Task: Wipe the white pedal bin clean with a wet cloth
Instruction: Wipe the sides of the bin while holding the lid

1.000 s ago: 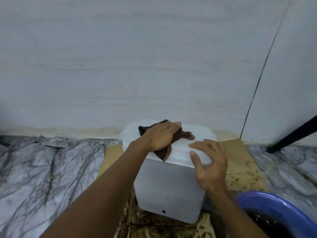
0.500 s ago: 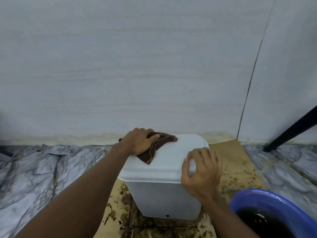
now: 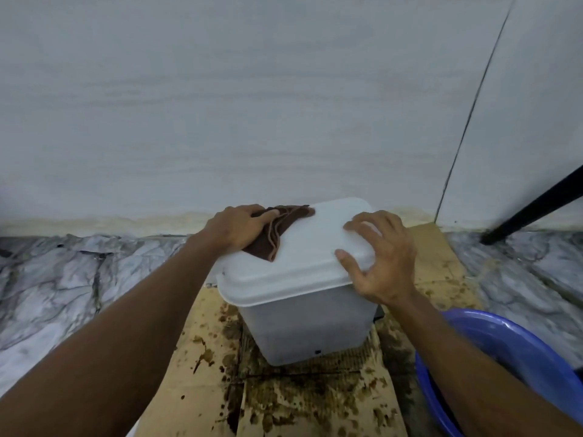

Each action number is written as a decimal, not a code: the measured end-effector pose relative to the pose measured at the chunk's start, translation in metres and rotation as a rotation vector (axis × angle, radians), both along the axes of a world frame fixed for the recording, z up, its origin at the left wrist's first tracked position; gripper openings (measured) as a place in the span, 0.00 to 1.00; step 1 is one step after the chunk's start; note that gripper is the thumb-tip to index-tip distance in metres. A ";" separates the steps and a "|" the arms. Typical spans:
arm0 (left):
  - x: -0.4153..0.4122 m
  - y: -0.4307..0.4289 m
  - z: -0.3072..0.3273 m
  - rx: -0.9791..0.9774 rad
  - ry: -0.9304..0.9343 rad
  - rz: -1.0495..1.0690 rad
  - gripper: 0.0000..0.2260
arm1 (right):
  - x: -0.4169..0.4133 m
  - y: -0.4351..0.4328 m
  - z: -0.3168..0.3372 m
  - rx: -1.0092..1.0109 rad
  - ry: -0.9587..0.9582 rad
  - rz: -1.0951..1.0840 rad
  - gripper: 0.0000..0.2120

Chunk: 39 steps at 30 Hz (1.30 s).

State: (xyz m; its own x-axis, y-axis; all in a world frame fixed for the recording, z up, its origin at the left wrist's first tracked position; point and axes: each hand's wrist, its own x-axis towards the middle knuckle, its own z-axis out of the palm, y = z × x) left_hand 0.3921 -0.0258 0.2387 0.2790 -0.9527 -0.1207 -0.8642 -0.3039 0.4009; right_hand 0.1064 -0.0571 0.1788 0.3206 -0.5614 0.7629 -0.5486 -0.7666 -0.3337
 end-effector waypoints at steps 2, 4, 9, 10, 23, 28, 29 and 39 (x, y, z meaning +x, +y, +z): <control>0.001 0.004 -0.001 -0.009 0.003 0.018 0.30 | -0.010 0.007 -0.006 -0.029 0.116 0.079 0.34; -0.001 0.006 -0.002 -0.016 -0.004 0.022 0.29 | -0.017 0.009 -0.008 -0.043 0.228 0.104 0.43; -0.005 0.004 0.004 -0.017 0.072 0.030 0.27 | -0.017 -0.003 0.000 -0.097 0.251 0.139 0.43; -0.005 0.004 0.006 -0.015 0.078 0.038 0.27 | -0.018 -0.008 0.003 -0.093 0.239 0.163 0.42; -0.073 0.063 -0.012 -0.109 -0.089 0.080 0.35 | -0.032 -0.029 0.032 0.554 0.454 0.323 0.56; -0.102 0.078 -0.017 -0.084 -0.184 -0.110 0.35 | -0.048 0.011 0.029 0.669 0.342 0.129 0.48; -0.105 0.079 -0.015 -0.081 -0.192 -0.116 0.35 | -0.045 0.019 0.029 0.671 0.340 0.079 0.47; -0.088 0.083 -0.002 -0.023 -0.080 -0.080 0.39 | 0.015 0.104 0.011 0.865 -0.174 -0.073 0.40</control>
State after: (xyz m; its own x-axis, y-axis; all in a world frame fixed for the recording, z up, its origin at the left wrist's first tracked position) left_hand 0.3042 0.0570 0.2364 0.2100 -0.9745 -0.0795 -0.9147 -0.2246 0.3361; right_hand 0.1214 0.0464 0.1896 0.1801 -0.9790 0.0959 -0.4734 -0.1717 -0.8640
